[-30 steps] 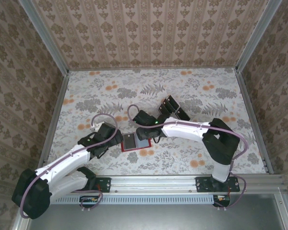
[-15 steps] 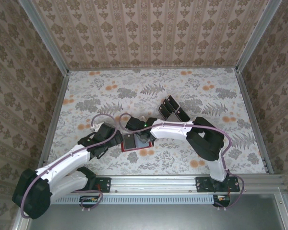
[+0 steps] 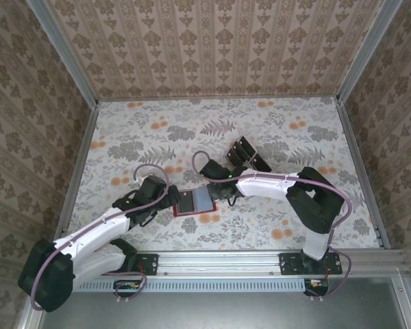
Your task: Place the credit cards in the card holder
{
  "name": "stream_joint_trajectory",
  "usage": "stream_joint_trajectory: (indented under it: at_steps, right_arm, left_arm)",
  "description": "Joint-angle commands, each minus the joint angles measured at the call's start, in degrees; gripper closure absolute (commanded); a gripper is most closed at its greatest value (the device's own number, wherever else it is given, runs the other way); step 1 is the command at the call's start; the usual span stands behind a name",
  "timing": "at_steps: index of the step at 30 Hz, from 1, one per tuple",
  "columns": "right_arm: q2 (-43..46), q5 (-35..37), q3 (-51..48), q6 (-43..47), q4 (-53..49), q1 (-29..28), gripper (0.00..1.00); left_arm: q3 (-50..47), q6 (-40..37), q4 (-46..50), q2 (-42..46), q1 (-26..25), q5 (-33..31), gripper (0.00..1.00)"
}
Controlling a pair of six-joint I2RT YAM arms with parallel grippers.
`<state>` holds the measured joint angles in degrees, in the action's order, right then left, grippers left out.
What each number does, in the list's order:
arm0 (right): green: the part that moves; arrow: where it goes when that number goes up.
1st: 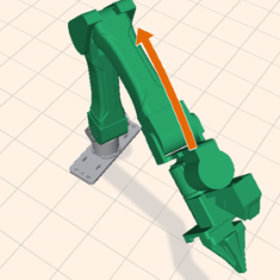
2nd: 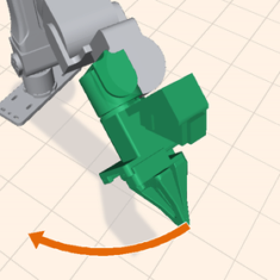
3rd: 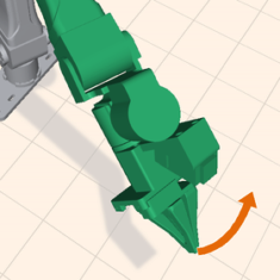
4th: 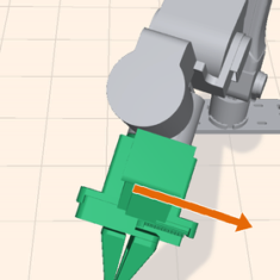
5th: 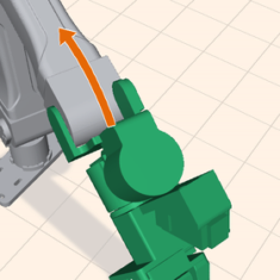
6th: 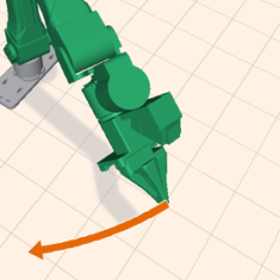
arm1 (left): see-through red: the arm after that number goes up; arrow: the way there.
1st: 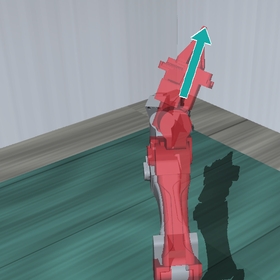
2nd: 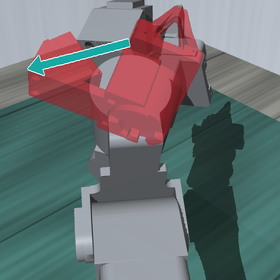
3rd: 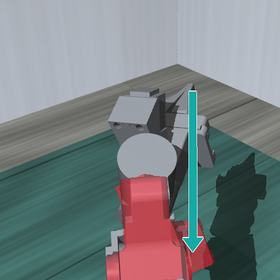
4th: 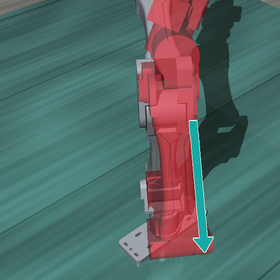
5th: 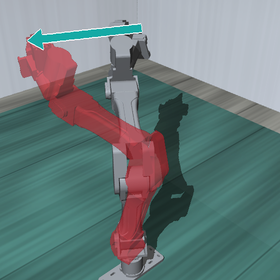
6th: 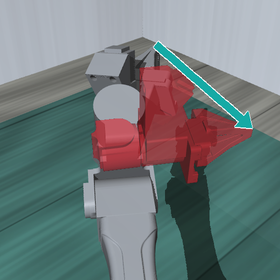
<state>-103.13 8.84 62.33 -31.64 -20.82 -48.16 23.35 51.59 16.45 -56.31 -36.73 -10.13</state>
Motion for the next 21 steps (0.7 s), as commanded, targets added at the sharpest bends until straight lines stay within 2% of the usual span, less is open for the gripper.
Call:
stream_joint_trajectory:
  at_steps: [1, 5, 12, 21]
  right_arm:
    - [1.27, -11.48, -4.01, -5.36, 9.19, 2.42, 0.98]
    - [0.75, -16.27, -6.45, -7.83, 14.04, 4.03, 0.99]
    - [0.01, -18.85, -7.46, -9.99, 16.86, 4.17, 0.99]
    - [-0.45, -19.59, -8.22, -11.22, 18.11, 4.18, 0.99]
  left_arm:
    - [-1.77, -0.64, -6.35, -0.7, -0.7, 3.35, 0.0]
    - [-2.87, -0.37, -10.91, -1.89, -1.75, 4.37, 0.0]
    - [-3.25, 0.3, -15.67, -5.38, -3.82, 4.31, 0.0]
    - [-2.81, 0.99, -13.51, -6.26, -5.15, 1.48, 0.0]
